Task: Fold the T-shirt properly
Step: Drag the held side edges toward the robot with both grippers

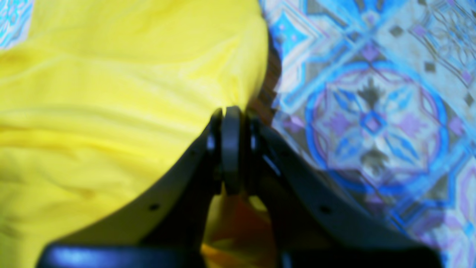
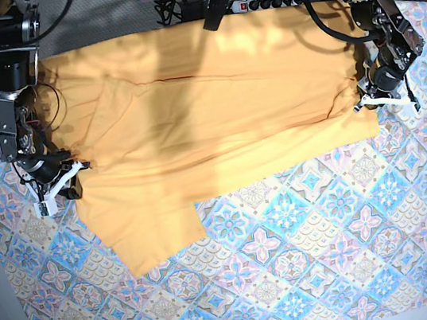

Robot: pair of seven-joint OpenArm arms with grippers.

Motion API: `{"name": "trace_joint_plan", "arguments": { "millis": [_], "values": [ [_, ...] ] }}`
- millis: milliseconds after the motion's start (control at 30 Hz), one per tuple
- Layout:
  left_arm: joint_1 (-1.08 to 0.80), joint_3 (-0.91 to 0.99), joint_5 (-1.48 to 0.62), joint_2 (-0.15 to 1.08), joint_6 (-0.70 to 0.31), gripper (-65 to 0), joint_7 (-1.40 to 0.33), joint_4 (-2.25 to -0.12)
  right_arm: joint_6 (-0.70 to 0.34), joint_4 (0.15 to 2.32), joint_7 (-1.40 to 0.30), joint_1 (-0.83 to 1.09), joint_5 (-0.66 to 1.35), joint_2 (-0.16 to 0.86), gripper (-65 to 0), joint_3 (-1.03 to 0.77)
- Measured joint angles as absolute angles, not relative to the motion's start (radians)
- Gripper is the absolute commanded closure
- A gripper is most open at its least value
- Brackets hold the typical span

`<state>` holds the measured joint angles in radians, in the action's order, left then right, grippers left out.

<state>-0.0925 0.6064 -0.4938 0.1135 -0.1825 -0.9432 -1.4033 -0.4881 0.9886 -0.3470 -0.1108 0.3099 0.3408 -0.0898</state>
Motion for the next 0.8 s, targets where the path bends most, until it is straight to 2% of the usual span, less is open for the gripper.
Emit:
{"name": "trace_joint_plan", "arguments": {
  "millis": [467,800],
  "values": [
    [-0.094,0.608,-0.501,0.113,-0.184,0.0,-0.938,-1.422,-0.490,1.147,-0.340,-0.068,0.312,0.346,-0.7,-0.094],
    [-0.155,0.606,-0.730,0.152,-0.181,0.0,-0.938,-1.428,-0.492,1.153,-0.348,-0.055,0.311,0.347,-0.7,-0.150]
  ]
}}
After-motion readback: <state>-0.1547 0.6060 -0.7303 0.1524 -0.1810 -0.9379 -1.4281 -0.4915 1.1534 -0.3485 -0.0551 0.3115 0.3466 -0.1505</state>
